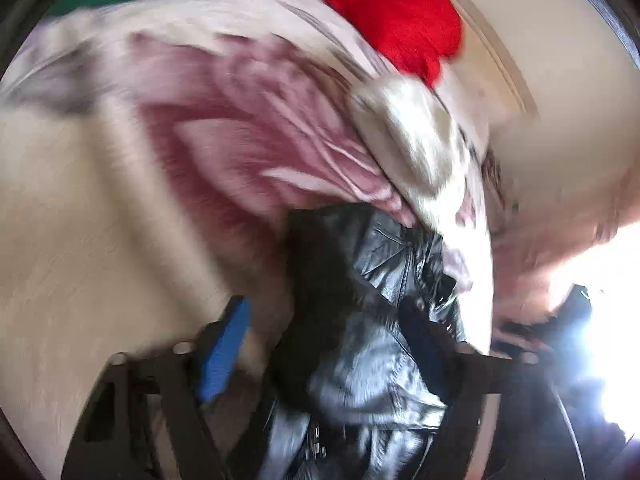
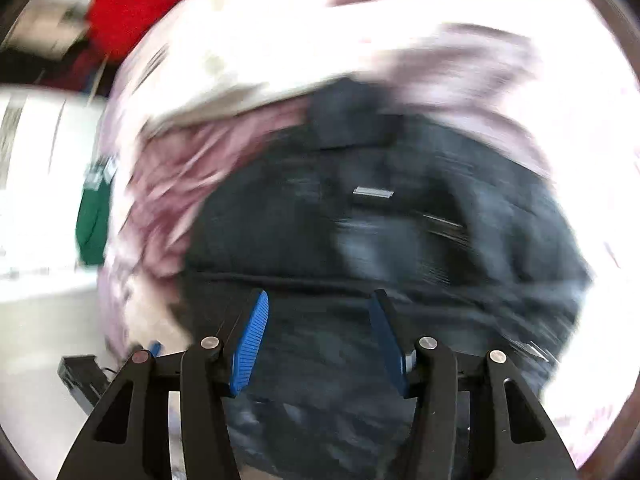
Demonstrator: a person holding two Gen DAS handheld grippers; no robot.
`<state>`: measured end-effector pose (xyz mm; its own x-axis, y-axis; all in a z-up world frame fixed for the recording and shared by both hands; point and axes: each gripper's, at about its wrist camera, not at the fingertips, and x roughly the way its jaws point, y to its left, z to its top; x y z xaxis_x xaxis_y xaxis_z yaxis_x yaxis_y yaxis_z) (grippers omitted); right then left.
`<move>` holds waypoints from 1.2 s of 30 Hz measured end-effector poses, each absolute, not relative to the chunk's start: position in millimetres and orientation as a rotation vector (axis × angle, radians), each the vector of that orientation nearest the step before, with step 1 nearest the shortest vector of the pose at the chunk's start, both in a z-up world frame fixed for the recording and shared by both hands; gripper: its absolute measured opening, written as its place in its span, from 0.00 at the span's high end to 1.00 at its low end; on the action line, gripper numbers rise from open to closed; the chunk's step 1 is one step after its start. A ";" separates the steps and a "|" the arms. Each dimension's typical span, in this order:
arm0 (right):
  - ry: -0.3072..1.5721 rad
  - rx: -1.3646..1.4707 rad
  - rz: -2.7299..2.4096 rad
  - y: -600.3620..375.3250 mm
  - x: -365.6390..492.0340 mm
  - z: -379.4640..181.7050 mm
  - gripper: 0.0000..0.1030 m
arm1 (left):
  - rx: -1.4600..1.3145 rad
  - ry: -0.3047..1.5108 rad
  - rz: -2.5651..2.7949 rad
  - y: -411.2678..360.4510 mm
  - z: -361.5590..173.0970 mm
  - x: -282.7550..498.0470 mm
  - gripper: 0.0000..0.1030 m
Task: Fold large clothes
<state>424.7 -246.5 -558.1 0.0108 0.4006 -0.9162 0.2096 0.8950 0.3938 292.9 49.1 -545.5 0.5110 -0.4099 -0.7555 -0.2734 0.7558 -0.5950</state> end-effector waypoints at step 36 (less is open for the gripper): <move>1.578 0.638 -0.120 -409.2 256.6 -584.7 0.49 | -0.191 1.421 0.013 -70.5 -585.3 221.6 0.02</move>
<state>256.6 -409.2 -584.7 0.0235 0.3232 -0.9460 0.4622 0.8356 0.2970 221.6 -70.5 -585.3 0.1515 -0.1047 -0.9829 -0.1228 0.9847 -0.1238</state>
